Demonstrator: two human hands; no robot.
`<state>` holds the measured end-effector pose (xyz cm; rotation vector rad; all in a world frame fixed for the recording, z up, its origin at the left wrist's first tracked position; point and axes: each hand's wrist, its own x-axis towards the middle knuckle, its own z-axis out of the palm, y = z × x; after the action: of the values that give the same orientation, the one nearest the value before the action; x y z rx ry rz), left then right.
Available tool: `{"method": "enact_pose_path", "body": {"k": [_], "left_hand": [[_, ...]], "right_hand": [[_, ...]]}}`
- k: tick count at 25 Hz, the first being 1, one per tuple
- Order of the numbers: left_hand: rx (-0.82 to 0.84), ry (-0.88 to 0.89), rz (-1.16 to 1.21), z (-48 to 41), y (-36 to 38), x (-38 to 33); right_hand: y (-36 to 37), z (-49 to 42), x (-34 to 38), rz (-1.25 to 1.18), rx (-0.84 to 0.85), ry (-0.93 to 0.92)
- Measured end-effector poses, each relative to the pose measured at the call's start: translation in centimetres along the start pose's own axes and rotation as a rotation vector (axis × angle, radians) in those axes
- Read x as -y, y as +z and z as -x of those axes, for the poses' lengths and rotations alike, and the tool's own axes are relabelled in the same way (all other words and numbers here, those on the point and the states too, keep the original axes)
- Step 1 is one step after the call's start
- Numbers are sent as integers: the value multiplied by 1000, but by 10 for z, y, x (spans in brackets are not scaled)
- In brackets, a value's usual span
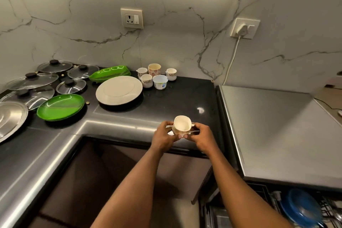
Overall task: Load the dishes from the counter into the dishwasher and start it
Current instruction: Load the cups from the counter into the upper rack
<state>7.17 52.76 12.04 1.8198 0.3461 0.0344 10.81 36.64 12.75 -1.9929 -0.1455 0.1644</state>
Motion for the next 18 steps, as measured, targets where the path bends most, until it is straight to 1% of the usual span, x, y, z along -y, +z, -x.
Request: {"method": "enact_pose_path", "body": {"k": [7,10,13,18], "left_hand": [[-71,-56,-39,106,41,17],[-107,-105,-9,163,72,30],[-121,-146,-64,220,96,34],[-167,-193,-79,296,104,39]], "right_hand": [[-34,90,-37,22,85,-54],[-53,141,-61,30,109,-37],[-72,188,-80,33,158,-29],[-77,253,-95,-34,193,-37]]}}
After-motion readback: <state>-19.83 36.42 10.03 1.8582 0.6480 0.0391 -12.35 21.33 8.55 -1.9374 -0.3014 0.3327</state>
